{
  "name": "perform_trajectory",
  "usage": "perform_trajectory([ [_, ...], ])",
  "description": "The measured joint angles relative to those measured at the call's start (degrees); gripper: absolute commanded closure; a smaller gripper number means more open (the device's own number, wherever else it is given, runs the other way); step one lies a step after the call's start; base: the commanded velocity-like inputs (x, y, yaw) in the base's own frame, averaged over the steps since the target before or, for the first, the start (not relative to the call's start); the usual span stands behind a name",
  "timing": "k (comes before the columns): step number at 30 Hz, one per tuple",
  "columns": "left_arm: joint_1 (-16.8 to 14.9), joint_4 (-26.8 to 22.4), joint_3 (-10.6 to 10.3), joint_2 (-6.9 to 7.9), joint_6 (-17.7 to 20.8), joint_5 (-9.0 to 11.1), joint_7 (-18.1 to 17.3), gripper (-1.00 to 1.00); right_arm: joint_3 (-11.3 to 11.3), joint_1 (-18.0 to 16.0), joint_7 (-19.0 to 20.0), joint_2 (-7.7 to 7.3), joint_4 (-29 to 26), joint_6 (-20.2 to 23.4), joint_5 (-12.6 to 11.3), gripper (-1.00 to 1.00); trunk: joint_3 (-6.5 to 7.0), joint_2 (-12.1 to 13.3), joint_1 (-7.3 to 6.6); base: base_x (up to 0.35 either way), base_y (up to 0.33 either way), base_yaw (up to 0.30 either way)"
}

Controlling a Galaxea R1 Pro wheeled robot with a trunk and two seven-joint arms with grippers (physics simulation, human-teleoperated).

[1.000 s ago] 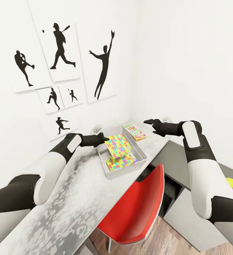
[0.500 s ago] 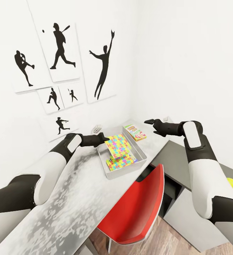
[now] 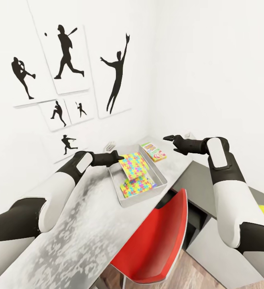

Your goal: Put all the toys in the child's room - the three board games (two on the bed and one on the table), the two jigsaw puzzles on the table, and the tennis ball on the table - inside the toy box on the table in the child's room.

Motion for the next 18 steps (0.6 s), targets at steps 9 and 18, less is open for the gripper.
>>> perform_trajectory([
  [9,0.0,-0.03,0.0,-0.12,-0.01,0.02,0.01,1.0,0.0,0.0,0.0,0.03,0.0,0.0,-0.01,-1.0,0.0,0.0,0.0,0.008,-0.001,0.0],
  [18,0.0,-0.02,0.0,-0.38,-0.02,-0.06,0.04,1.0,0.0,0.0,0.0,0.03,0.0,0.0,0.0,-1.0,0.0,-0.01,0.0,0.0,-0.081,0.0],
])
